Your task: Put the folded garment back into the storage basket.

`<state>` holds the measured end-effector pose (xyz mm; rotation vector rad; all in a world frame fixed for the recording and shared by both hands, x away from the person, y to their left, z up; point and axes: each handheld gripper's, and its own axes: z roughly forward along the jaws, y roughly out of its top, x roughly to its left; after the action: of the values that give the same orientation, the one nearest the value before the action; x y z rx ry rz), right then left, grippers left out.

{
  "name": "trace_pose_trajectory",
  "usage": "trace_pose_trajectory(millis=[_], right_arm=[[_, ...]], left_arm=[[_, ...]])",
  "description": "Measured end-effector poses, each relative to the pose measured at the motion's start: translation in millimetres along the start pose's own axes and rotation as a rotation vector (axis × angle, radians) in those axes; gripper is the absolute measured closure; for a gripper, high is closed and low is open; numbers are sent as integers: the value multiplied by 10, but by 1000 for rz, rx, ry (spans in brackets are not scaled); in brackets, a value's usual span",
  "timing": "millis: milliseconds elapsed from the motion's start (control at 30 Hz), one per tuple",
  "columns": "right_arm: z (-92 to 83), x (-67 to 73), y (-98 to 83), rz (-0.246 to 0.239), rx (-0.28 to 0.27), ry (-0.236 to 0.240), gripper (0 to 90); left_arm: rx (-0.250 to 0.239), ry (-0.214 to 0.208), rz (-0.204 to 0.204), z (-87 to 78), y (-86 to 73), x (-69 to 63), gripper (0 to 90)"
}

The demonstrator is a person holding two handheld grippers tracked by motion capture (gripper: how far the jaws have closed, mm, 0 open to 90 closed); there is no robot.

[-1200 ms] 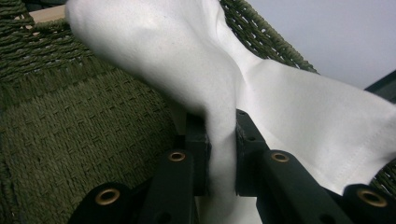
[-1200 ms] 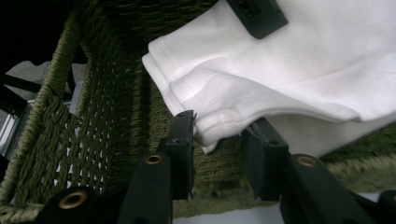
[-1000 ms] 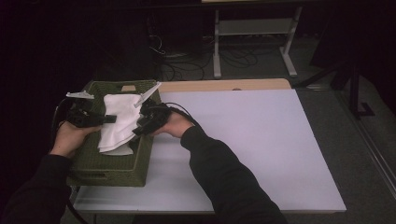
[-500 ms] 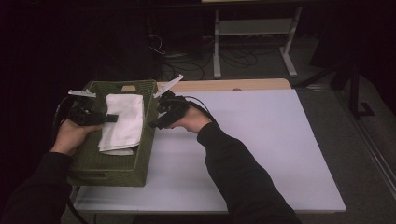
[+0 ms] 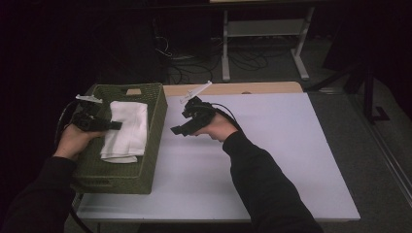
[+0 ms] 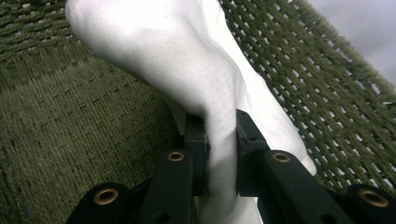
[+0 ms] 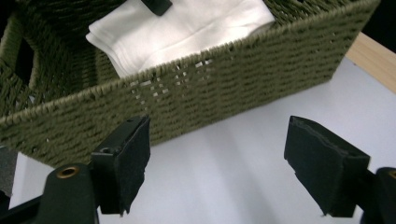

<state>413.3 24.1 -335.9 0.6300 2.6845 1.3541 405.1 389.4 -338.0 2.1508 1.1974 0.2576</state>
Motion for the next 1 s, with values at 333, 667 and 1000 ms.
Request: trace_pose_trajectory(millis=[333, 667, 1000], right_arm=[[-138, -41, -257, 16, 18, -27, 167], [-310, -107, -548, 50, 18, -49, 156], [-411, -147, -752, 72, 17, -61, 155]], left_arm=[[35, 13, -24, 50, -44, 129, 774], [52, 44, -42, 86, -62, 200, 750], [70, 110, -65, 94, -125, 292, 671]])
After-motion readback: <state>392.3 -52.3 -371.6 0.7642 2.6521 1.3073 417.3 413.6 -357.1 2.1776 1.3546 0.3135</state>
